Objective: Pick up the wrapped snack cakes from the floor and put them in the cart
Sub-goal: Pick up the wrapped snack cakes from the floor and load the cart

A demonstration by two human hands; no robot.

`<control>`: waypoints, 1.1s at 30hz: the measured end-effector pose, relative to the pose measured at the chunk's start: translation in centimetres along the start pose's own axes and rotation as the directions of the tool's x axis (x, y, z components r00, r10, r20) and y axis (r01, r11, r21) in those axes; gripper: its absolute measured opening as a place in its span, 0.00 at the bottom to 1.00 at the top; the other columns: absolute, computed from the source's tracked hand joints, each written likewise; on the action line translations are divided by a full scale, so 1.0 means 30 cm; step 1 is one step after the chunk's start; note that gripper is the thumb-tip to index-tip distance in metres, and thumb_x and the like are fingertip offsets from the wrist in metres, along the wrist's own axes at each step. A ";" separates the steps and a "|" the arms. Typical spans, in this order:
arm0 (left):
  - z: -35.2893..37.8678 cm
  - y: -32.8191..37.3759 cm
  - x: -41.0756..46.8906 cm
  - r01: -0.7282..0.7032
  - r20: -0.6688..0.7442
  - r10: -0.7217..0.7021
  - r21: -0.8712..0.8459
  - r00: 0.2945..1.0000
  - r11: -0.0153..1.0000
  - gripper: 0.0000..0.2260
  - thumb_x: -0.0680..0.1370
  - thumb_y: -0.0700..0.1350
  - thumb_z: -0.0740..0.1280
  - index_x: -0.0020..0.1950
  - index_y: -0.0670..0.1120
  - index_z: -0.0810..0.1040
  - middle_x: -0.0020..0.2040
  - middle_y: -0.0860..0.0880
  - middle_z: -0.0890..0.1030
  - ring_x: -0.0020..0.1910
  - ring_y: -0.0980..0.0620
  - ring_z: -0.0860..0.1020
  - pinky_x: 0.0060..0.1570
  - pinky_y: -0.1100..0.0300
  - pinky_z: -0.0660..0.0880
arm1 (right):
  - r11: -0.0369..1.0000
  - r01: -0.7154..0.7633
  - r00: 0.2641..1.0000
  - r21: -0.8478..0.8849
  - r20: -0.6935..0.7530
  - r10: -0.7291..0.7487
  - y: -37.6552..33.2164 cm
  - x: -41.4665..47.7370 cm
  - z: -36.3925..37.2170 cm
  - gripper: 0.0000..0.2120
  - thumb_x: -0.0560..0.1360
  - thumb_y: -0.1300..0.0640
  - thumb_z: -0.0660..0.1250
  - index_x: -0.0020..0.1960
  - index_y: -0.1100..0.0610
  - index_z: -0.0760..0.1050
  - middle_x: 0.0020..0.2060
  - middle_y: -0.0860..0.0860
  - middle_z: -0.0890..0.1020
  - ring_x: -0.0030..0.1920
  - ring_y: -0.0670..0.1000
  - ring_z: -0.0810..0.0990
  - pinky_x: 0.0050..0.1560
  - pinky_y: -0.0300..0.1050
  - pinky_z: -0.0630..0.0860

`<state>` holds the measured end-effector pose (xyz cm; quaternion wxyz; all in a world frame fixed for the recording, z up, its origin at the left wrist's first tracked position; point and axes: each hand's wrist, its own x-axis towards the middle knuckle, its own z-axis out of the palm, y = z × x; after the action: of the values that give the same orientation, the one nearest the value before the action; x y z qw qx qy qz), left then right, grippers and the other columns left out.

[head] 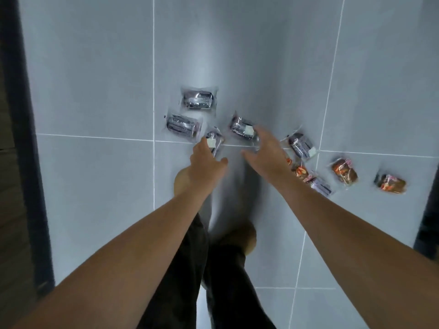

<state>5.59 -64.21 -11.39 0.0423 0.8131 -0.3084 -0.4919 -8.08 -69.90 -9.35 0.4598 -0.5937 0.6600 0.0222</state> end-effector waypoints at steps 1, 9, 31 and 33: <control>0.050 -0.018 0.066 0.007 -0.022 -0.008 -0.002 1.000 1.000 0.36 0.72 0.50 0.69 0.75 0.48 0.56 0.70 0.45 0.66 0.67 0.42 0.68 0.61 0.43 0.69 | 0.998 0.021 1.000 -0.055 0.011 -0.020 0.049 0.056 0.041 0.31 0.71 0.60 0.69 0.72 0.58 0.64 0.66 0.56 0.72 0.67 0.54 0.69 0.64 0.42 0.64; 0.338 -0.147 0.416 0.085 -0.157 -0.072 0.075 0.985 0.994 0.43 0.71 0.52 0.71 0.76 0.45 0.48 0.76 0.46 0.54 0.74 0.44 0.56 0.65 0.43 0.61 | 0.932 0.111 0.992 -0.344 -0.017 -0.124 0.304 0.438 0.290 0.32 0.70 0.57 0.69 0.71 0.61 0.63 0.67 0.59 0.69 0.67 0.60 0.65 0.67 0.51 0.63; 0.024 -0.066 -0.001 -0.123 -0.124 0.176 0.352 0.976 0.928 0.30 0.72 0.57 0.69 0.70 0.50 0.64 0.62 0.44 0.71 0.60 0.40 0.69 0.55 0.46 0.69 | 0.986 -0.151 0.970 -0.072 -0.201 0.134 0.142 -0.100 0.055 0.32 0.70 0.49 0.72 0.70 0.56 0.64 0.65 0.57 0.71 0.66 0.59 0.69 0.62 0.61 0.72; -0.041 -0.011 -0.121 -0.156 -0.101 0.204 0.353 0.974 0.922 0.30 0.72 0.57 0.69 0.70 0.51 0.65 0.62 0.45 0.71 0.60 0.41 0.69 0.56 0.46 0.70 | 0.985 -0.170 0.960 -0.004 -0.228 0.165 0.082 -0.224 -0.032 0.34 0.70 0.48 0.72 0.71 0.55 0.63 0.66 0.56 0.72 0.66 0.58 0.69 0.63 0.60 0.71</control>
<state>5.56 -62.27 -8.07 -0.0341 0.8077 -0.4593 -0.3682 -11.48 -64.60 -5.80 0.3712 -0.5397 0.7556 0.0008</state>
